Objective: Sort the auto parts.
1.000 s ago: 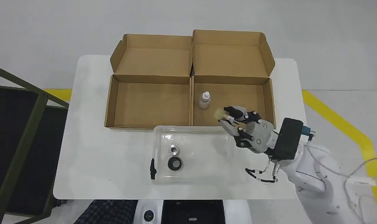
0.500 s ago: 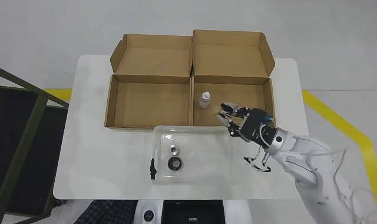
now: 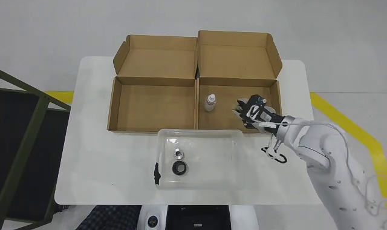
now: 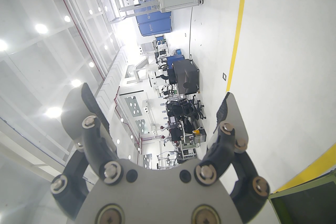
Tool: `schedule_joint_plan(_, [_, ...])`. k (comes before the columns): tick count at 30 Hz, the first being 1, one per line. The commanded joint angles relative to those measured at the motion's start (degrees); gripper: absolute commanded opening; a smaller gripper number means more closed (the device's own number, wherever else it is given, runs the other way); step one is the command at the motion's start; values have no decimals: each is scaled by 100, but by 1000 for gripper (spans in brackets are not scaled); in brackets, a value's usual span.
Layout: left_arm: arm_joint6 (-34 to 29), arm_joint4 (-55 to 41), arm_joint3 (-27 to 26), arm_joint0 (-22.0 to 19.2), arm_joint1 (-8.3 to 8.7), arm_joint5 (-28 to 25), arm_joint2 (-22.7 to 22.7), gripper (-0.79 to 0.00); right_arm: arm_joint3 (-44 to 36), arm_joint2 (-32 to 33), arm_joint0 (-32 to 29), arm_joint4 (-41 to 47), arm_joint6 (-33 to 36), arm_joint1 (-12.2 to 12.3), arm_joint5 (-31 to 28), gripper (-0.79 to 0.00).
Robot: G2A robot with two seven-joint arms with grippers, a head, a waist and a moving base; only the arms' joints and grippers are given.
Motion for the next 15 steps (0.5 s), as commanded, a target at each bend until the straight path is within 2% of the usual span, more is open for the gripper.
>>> schedule_joint_plan(1, [0, 0, 0, 0, 0, 0, 0, 0, 120, -125, 220, 87, 320, -7, -59, -785])
schedule_joint_plan(8, [0, 0, 0, 0, 0, 0, 0, 0, 729, -710, 984, 208, 1110, -79, 68, -785])
schedule_joint_plan(15, [0, 0, 0, 0, 0, 0, 0, 0, 1596, -1379, 1762, 466, 1526, -205, 48, -785])
